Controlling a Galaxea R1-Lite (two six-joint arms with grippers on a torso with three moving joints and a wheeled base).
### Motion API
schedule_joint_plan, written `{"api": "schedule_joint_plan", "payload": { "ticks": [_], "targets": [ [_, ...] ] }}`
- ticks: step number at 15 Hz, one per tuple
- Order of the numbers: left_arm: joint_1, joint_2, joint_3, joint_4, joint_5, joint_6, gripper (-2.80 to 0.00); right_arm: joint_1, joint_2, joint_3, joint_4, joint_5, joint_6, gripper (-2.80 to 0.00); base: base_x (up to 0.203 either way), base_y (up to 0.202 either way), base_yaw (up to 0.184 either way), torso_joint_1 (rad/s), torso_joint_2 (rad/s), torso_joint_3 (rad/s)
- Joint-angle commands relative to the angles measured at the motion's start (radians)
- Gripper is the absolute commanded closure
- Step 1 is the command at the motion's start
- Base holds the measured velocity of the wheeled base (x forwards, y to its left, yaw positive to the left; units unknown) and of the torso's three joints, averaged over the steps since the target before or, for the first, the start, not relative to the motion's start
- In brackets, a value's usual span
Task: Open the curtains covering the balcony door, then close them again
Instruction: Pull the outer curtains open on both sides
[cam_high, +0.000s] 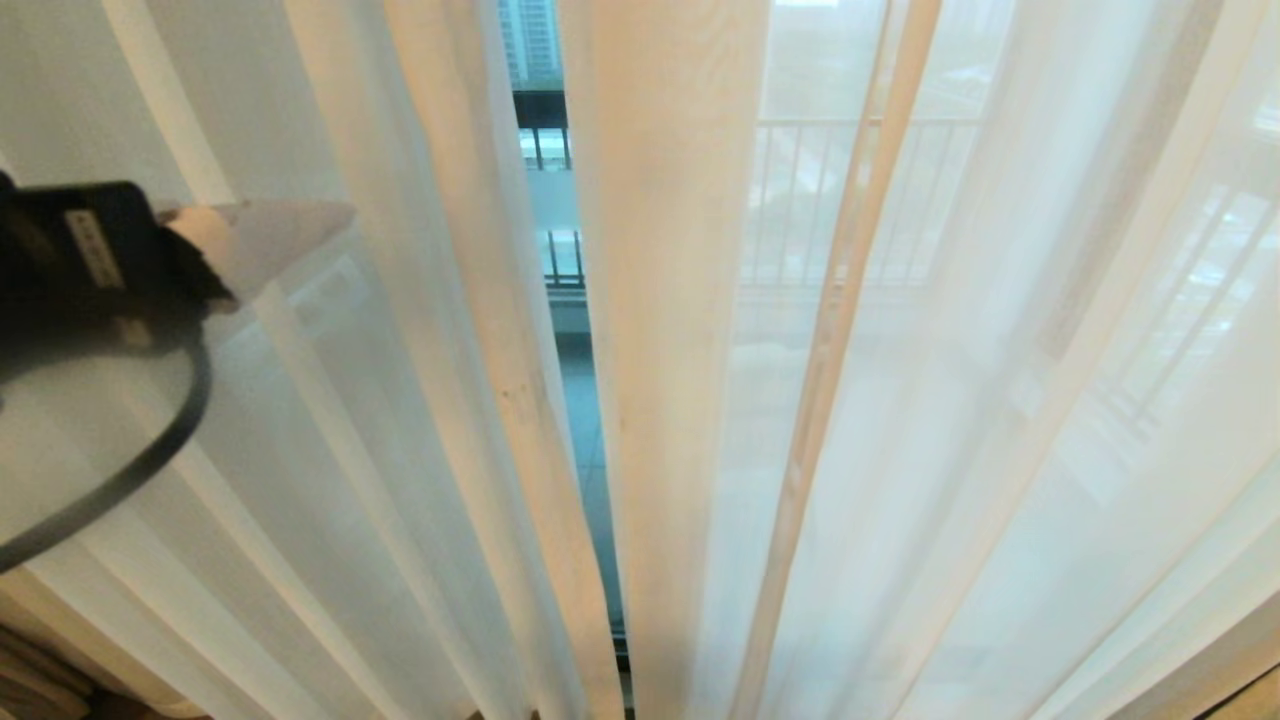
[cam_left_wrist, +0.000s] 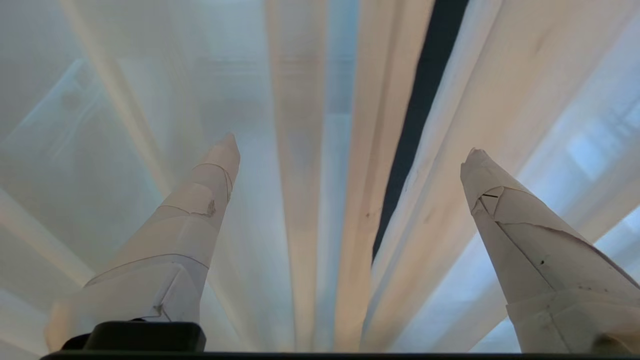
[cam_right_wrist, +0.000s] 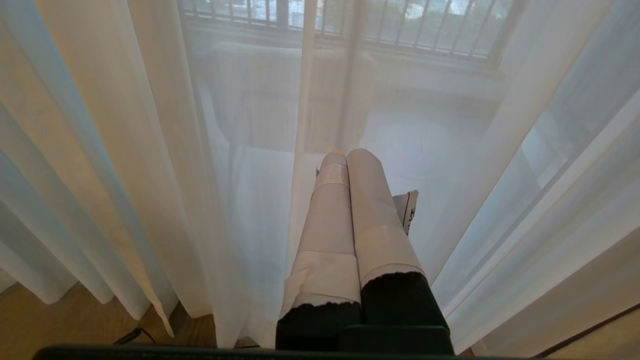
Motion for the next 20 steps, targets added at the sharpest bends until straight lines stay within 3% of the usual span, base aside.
{"api": "schedule_joint_plan", "payload": {
  "ticks": [1, 3, 5, 6, 11, 20],
  "targets": [
    [0.081, -0.132, 0.068, -0.007, -0.099, 0.003, -2.8, 0.0, 0.001, 0.0, 0.0, 0.001, 0.0, 0.0, 0.0, 0.0, 0.0, 0.0, 0.0, 0.0],
    [0.221, -0.236, 0.157, -0.014, -0.268, 0.008, -2.8, 0.0, 0.001, 0.0, 0.0, 0.001, 0.0, 0.0, 0.0, 0.0, 0.0, 0.0, 0.0, 0.0],
    [0.351, -0.335, 0.253, -0.015, -0.391, 0.01, -2.8, 0.0, 0.001, 0.0, 0.0, 0.001, 0.0, 0.0, 0.0, 0.0, 0.0, 0.0, 0.0, 0.0],
    [0.386, -0.387, 0.302, -0.014, -0.434, 0.012, 0.0, 0.0, 0.001, 0.0, 0.0, 0.001, 0.0, 0.0, 0.0, 0.0, 0.0, 0.0, 0.0, 0.0],
    [0.554, -0.527, 0.465, -0.008, -0.496, 0.048, 0.0, 0.0, 0.001, 0.0, 0.0, 0.001, 0.0, 0.0, 0.0, 0.0, 0.0, 0.0, 0.0, 0.0],
    [0.661, -0.798, 0.682, 0.058, -0.585, 0.051, 0.0, 0.0, 0.001, 0.0, 0.0, 0.001, 0.0, 0.0, 0.0, 0.0, 0.0, 0.0, 0.0, 0.0]
  ]
}}
